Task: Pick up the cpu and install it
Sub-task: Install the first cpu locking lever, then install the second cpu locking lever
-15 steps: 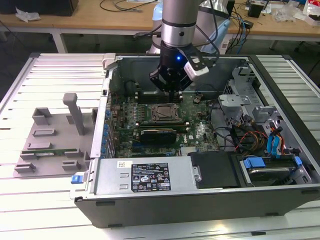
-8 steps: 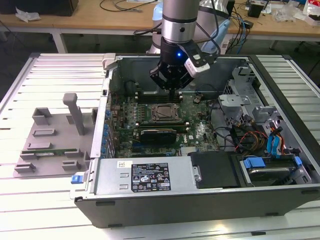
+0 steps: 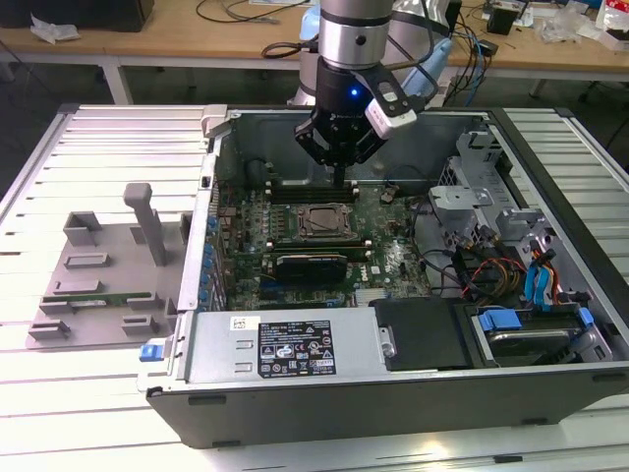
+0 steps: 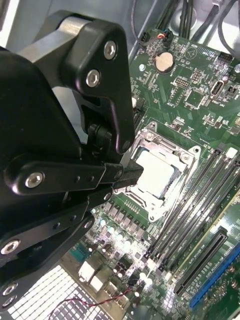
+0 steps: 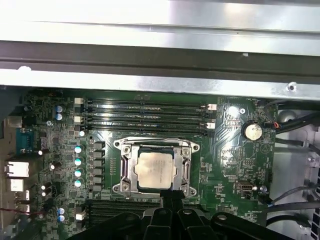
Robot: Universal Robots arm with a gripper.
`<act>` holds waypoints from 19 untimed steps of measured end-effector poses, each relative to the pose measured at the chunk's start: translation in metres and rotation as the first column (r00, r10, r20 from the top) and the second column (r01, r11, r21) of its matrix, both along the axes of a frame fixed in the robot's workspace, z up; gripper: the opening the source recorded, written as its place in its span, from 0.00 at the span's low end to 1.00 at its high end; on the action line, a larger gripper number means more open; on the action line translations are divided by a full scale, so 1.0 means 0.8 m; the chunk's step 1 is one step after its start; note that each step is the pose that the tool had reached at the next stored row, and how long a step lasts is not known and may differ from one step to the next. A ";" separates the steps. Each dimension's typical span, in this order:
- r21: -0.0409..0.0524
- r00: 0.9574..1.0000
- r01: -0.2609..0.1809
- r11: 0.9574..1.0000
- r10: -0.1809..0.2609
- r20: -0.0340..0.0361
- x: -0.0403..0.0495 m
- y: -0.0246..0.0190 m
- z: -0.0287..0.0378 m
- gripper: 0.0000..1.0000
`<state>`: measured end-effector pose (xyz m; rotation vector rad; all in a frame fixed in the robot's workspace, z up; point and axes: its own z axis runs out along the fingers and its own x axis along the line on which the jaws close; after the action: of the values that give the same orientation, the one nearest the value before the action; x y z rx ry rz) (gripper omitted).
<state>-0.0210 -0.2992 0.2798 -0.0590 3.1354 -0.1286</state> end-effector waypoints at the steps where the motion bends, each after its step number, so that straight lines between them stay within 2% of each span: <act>1: 0.000 1.000 0.000 1.000 0.000 0.000 0.000 0.0000 0.0001 0.11; 13: 0.000 1.000 0.000 1.000 0.000 0.000 0.000 -0.0013 0.0005 0.11; 16: 0.000 1.000 0.000 1.000 0.000 0.000 0.000 -0.0074 0.0004 0.11; 19: 0.000 1.000 0.000 1.000 0.000 0.000 0.000 -0.0188 0.0004 0.11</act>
<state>-0.0210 -0.3142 0.2801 -0.0591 3.1356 -0.1287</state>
